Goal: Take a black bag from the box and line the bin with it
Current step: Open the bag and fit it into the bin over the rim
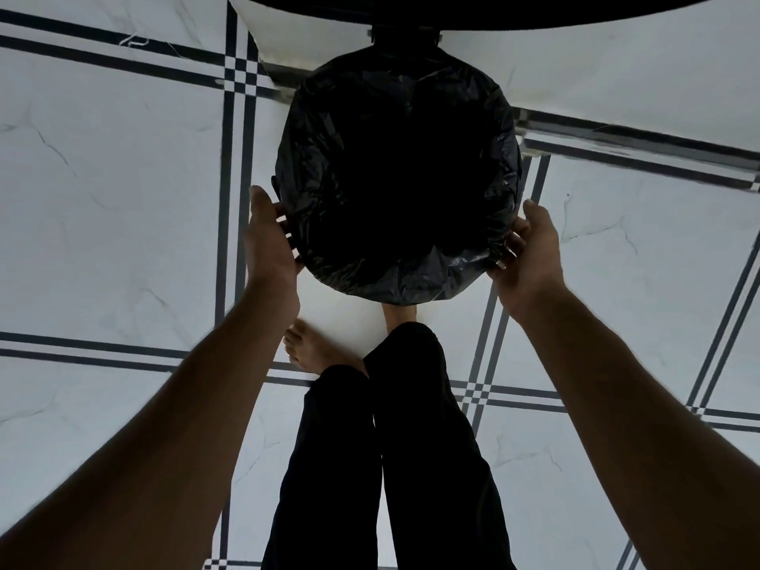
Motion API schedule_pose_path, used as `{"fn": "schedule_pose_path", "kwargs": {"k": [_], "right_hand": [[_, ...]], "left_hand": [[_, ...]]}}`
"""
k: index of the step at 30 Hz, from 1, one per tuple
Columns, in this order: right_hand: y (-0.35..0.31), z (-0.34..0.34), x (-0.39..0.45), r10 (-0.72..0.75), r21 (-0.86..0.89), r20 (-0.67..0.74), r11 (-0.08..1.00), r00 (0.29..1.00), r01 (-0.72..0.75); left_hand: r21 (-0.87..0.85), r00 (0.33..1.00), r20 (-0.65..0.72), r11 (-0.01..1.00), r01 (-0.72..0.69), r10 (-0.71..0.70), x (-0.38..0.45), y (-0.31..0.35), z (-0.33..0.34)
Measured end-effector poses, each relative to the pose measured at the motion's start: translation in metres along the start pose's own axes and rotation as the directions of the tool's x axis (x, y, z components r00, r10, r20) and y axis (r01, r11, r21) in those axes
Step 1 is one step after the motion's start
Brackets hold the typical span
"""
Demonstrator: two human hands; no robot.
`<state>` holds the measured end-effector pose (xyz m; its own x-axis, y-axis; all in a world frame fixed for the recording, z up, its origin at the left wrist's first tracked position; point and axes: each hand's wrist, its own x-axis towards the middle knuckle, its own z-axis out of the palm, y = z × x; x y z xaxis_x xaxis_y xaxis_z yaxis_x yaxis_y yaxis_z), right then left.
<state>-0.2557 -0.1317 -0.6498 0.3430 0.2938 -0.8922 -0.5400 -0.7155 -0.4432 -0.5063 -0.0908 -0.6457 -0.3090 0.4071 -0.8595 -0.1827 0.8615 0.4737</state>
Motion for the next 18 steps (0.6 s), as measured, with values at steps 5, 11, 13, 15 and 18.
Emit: {"fn": "schedule_pose_path", "kwargs": {"k": [5, 11, 13, 15, 18], "right_hand": [[0.002, 0.004, 0.003, 0.029, -0.014, -0.053, 0.999, 0.998, -0.030], [0.009, -0.004, 0.001, 0.061, -0.061, -0.291, 0.995, 0.955, -0.082], [0.015, -0.006, -0.008, -0.036, -0.149, -0.397, 0.989, 0.917, -0.026], [0.019, -0.007, -0.026, -0.243, -0.360, -0.383, 0.928, 0.891, 0.098], [0.008, -0.001, -0.064, -0.428, -0.483, -0.199, 0.826, 0.882, 0.292]], "left_hand": [[-0.039, 0.996, 0.029, 0.996, 0.082, -0.081, 0.000, 0.001, -0.006], [-0.074, 0.978, -0.117, 0.984, 0.163, -0.171, -0.007, -0.004, -0.006], [0.039, 0.963, -0.251, 0.994, 0.105, -0.092, -0.011, -0.010, -0.010], [0.330, 0.941, -0.283, 0.940, -0.087, 0.187, -0.026, -0.009, -0.016], [0.517, 0.854, -0.135, 0.771, -0.371, 0.502, -0.058, 0.013, -0.022]]}}
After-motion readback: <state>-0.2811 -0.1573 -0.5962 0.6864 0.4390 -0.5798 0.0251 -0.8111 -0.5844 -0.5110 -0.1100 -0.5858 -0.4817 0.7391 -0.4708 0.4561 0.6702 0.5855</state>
